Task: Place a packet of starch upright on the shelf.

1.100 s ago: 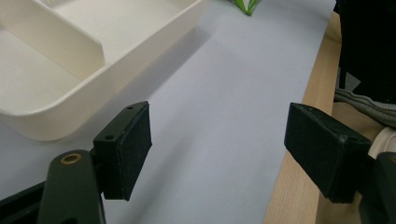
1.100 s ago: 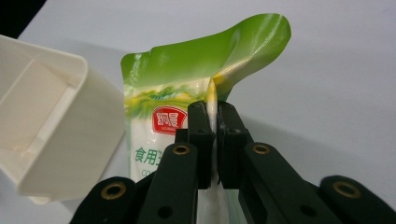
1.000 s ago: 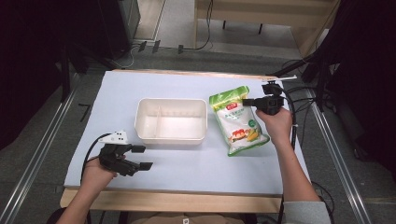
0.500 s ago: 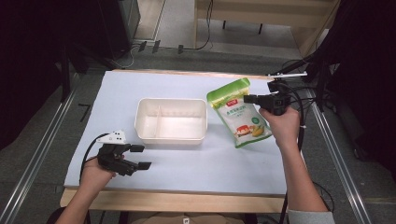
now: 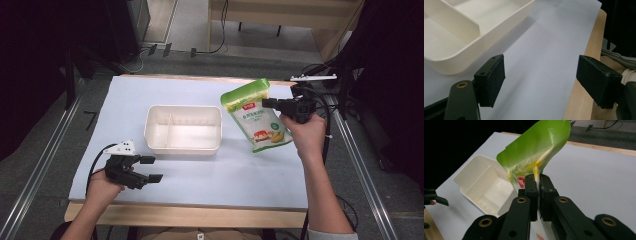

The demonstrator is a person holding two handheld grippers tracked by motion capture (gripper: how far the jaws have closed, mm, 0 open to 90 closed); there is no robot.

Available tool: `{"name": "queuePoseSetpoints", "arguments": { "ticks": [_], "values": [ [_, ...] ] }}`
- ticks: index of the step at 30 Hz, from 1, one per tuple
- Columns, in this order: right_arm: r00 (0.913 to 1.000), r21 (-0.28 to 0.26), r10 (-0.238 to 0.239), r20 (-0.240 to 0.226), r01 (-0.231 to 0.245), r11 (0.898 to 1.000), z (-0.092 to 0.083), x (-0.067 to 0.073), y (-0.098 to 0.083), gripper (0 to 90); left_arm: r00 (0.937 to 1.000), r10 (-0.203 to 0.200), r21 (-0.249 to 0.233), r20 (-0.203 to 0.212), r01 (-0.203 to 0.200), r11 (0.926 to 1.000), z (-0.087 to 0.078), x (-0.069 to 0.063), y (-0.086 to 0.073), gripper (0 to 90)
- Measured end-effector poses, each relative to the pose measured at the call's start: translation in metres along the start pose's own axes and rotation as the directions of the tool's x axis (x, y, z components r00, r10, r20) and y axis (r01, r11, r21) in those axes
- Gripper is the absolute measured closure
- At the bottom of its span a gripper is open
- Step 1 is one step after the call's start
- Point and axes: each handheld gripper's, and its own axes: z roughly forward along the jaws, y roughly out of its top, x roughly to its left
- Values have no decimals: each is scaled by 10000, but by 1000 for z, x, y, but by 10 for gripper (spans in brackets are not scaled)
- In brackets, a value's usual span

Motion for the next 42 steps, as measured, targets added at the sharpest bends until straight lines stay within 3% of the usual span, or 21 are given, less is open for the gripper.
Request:
{"name": "queuePoseSetpoints", "arguments": {
  "ticks": [10,23,30,42],
  "values": [
    [9987,-273,-43,-504,29,9996,2,17,22,886,10000,-78,42,24,78,10000,4,2,1,238],
    [9985,-90,-449,-313,446,9990,9,37,57,886,9998,-197,-337,-93,194,9992,-2,6,0,238],
    [9973,-119,-622,-389,618,9980,11,50,73,886,9999,-69,-6,-129,69,10000,2,3,1,238],
    [9924,-211,-987,-734,974,9950,27,77,104,886,9999,-135,3,-52,135,9999,4,5,1,238]
  ]
}}
